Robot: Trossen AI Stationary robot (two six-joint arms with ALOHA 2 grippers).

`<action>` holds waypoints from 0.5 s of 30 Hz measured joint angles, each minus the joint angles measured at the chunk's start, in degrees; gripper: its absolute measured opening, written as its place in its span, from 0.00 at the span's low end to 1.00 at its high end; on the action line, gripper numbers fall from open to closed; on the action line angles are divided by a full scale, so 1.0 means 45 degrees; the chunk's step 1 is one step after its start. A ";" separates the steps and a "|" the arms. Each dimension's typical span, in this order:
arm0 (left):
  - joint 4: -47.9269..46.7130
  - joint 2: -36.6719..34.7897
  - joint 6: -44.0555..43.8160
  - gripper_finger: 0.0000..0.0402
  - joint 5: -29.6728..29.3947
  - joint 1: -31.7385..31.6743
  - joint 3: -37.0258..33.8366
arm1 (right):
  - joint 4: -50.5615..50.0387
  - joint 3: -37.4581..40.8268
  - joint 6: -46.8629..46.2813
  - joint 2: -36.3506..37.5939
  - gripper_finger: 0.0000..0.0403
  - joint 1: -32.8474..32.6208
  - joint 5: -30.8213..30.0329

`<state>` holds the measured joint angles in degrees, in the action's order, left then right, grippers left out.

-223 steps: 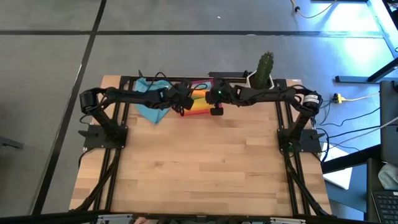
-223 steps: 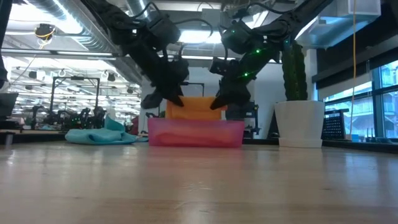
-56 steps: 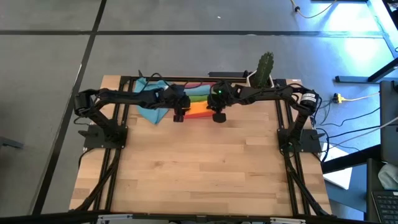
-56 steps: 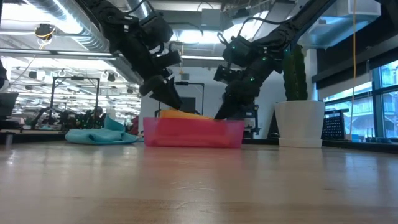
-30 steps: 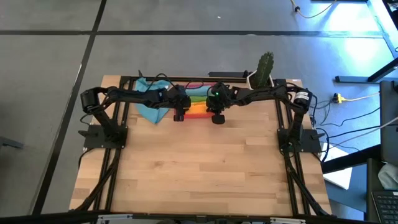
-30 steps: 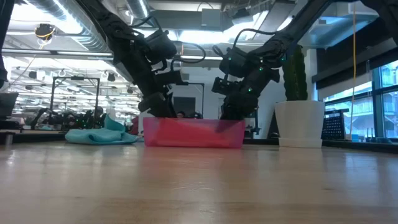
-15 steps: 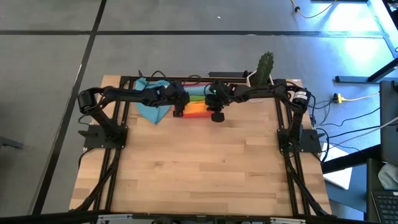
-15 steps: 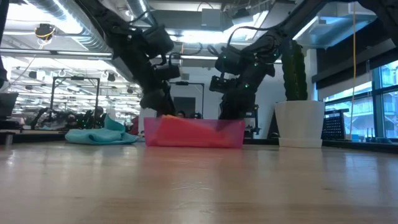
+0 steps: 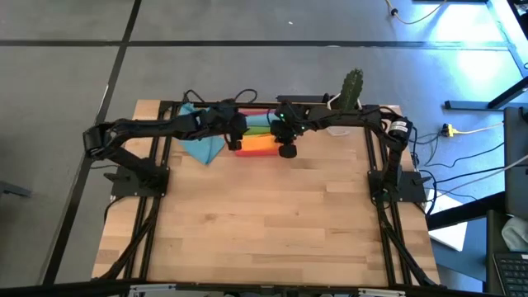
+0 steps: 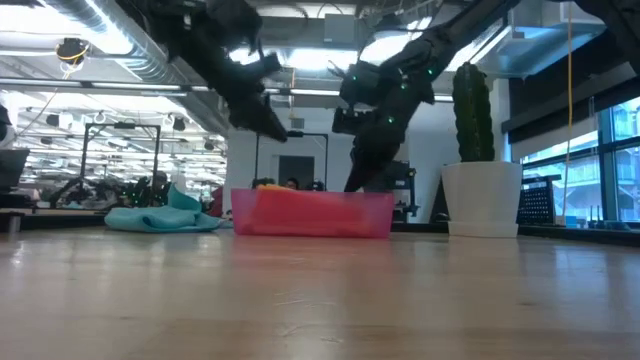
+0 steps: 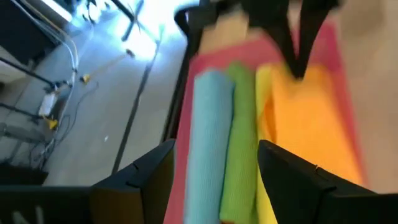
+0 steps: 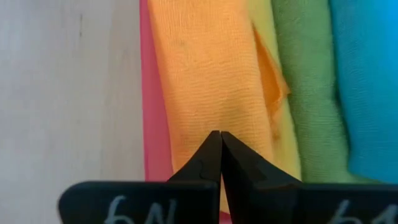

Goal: Roll microfiber towels into tight, uniform cylinder then place into a basket
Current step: Put the rolled orange towel into the red bin, then adjust the red bin

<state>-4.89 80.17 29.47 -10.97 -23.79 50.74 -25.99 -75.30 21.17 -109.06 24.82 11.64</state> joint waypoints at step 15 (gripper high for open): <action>0.2492 -0.4549 -0.2437 0.53 0.2243 0.0651 -0.2877 | -0.0857 0.0055 0.0156 0.1334 0.02 -0.0856 0.1531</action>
<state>6.33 59.70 18.51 -0.88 -20.86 37.80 -29.85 -75.06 21.87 -103.06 20.97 18.53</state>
